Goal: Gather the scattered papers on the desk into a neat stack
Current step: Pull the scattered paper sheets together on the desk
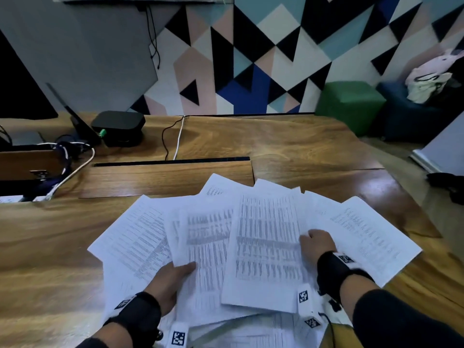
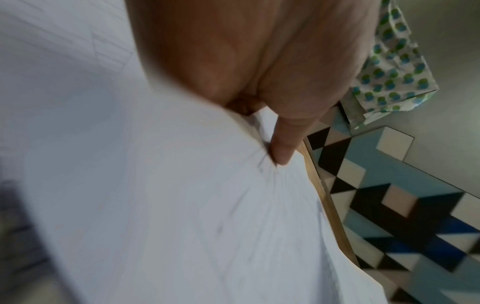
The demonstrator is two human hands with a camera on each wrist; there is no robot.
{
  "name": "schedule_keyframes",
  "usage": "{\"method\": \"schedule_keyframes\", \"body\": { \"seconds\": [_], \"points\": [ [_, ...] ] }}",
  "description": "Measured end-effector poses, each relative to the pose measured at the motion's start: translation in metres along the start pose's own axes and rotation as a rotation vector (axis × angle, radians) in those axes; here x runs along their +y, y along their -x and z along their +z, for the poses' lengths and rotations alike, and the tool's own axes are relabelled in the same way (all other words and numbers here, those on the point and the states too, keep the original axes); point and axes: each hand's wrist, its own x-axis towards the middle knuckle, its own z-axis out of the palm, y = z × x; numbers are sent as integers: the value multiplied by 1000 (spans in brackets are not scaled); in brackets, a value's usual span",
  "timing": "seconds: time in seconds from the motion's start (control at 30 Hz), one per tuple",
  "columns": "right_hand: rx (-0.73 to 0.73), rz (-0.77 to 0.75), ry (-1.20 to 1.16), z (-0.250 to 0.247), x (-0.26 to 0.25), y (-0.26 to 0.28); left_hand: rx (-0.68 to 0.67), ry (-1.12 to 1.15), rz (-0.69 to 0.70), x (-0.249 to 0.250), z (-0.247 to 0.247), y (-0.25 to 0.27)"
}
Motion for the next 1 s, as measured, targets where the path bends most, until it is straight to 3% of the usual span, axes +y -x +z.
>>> {"method": "schedule_keyframes", "body": {
  "seconds": [0.17, 0.33, 0.47, 0.53, 0.6, 0.7, 0.83, 1.0],
  "points": [
    [-156, 26, 90, 31, 10, 27, 39, -165, 33, -20, 7, 9],
    [-235, -44, 123, 60, -2, 54, 10, -60, -75, -15, 8, 8],
    [-268, -120, 81, 71, -4, 67, 51, -138, 31, -11, 10, 4],
    [-174, -79, 63, 64, -3, 68, 112, -144, 58, -7, 7, 3],
    [-50, 88, 126, 51, 1, 60, 234, -128, 107, -3, -2, -2],
    [-60, 297, 111, 37, 4, 42, 395, -124, 152, -5, -23, -10],
    [-134, 298, -188, 42, -6, 25, 430, -186, 94, -16, -38, -19],
    [-235, 246, -221, 44, -12, 24, 432, -198, 92, -20, -39, -21]
  ]
}}
